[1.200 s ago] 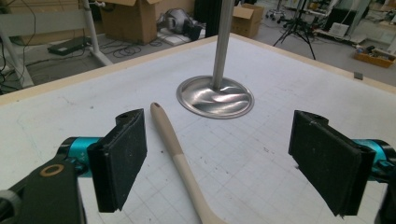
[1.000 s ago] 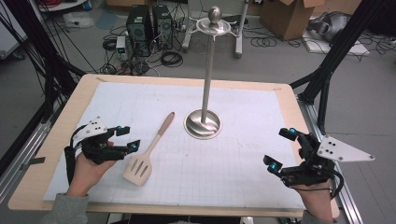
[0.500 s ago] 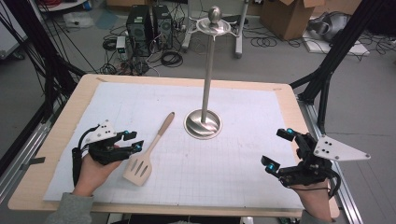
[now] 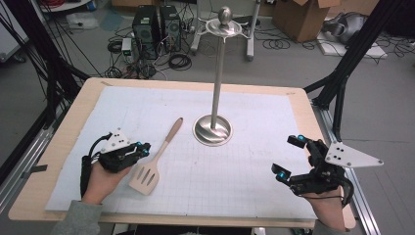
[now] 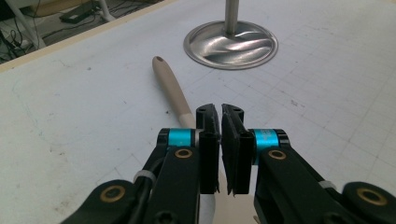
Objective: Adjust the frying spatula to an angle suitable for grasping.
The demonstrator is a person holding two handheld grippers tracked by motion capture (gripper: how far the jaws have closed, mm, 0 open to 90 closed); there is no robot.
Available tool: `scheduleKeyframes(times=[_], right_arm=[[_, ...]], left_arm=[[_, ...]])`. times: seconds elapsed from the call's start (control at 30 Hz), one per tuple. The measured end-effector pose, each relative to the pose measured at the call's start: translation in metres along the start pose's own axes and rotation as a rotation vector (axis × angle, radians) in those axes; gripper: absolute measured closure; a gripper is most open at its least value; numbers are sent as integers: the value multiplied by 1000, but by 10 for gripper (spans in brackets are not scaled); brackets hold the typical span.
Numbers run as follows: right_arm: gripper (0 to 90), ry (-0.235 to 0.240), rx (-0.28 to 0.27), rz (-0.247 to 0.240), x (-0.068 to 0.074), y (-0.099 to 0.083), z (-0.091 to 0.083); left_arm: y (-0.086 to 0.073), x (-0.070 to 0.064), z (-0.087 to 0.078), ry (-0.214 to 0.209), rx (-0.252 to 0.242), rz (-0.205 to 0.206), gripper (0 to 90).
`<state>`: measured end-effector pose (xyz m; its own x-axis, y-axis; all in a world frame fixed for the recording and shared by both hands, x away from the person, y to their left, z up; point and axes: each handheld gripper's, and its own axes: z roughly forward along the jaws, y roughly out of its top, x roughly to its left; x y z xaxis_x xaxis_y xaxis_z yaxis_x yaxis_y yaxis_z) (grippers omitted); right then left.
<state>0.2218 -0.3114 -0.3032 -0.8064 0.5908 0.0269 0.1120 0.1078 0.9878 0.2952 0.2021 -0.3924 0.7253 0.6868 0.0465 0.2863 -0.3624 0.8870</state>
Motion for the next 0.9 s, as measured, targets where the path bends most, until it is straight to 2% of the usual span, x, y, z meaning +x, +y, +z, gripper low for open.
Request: scheduleKeyframes(times=[0.07,0.23,0.37,0.47,0.73,0.83,0.9], right_arm=[[31,4,6,2,1,0,1],[31,6,12,0,0,-1,3],[31,10,17,1,0,-2,5],[31,8,20,3,0,-2,5],[31,12,31,8,0,-4,8],[31,14,36,3,-1,-5,10],[31,15,38,6,0,-5,10]], left_arm=[[0,0,1,-7,6,7,888],[1,-1,6,-15,16,-13,894],[1,-1,12,-20,50,-32,894],[0,0,15,-17,60,-28,895],[0,2,28,-53,96,-63,896],[2,0,33,-64,115,-55,896],[3,-2,35,-56,128,-43,896]])
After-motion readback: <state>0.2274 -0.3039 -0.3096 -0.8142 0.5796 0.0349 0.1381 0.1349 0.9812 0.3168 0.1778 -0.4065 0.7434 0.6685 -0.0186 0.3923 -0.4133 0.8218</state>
